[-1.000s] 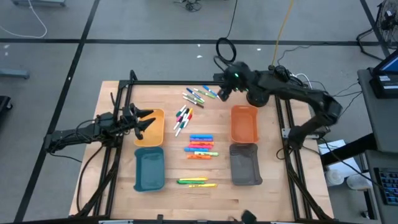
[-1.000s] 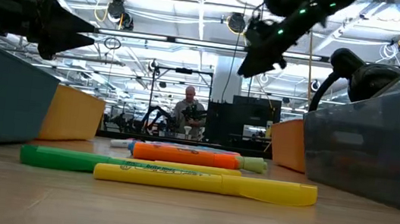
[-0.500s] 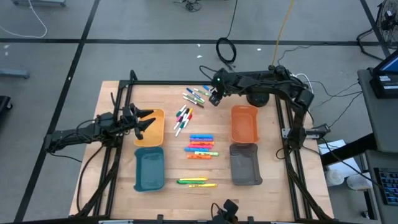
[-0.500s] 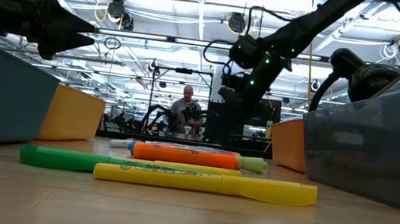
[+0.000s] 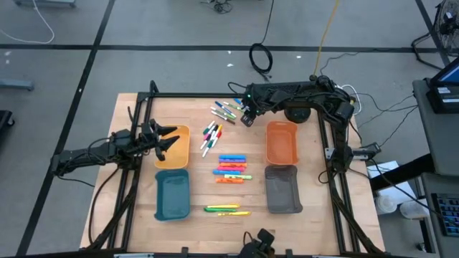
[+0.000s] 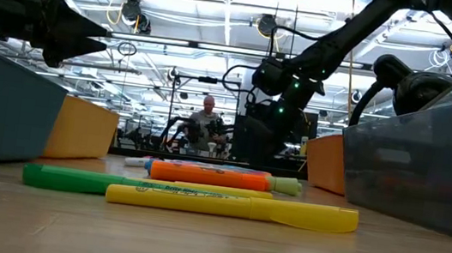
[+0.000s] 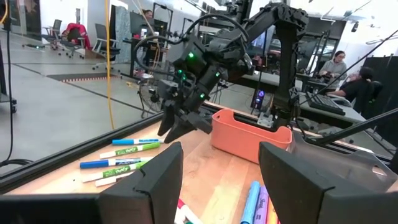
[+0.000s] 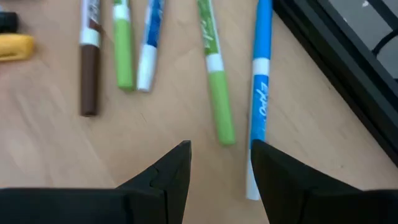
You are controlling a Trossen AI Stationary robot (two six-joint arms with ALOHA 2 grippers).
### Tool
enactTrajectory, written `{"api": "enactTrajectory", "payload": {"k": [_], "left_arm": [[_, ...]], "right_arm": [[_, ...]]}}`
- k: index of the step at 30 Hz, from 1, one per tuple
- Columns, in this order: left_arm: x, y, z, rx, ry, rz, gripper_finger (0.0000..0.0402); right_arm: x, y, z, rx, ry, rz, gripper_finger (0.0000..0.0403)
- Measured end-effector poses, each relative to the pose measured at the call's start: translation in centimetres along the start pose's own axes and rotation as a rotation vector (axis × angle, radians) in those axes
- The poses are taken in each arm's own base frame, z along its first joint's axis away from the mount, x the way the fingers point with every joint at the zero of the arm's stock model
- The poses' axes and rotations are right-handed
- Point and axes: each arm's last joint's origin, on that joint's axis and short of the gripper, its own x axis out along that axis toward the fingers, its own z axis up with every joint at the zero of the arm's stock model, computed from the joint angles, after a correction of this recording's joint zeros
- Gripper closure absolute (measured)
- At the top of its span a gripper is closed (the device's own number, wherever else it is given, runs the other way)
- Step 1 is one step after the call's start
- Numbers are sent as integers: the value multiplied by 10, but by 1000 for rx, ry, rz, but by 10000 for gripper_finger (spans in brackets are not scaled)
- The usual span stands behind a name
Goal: Pick & Place Markers
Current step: Put the top blue dry erase marker into the black bin
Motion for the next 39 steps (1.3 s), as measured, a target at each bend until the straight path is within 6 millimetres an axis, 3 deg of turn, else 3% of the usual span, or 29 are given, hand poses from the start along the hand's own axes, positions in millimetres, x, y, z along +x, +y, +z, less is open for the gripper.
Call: {"api": "enactTrajectory", "payload": {"k": [10, 21, 30, 39], "left_arm": [[0, 0, 0, 0, 0, 0, 188], [0, 0, 0, 0, 0, 0, 188], [0, 0, 0, 0, 0, 1, 188], [0, 0, 0, 0, 0, 0, 188]], "right_arm": [[0, -6, 0, 2, 4, -111, 248], [0, -14, -3, 20, 27, -70, 248], [24, -14, -12, 0, 75, -68, 248], [19, -14, -11, -40, 73, -67, 262]]}}
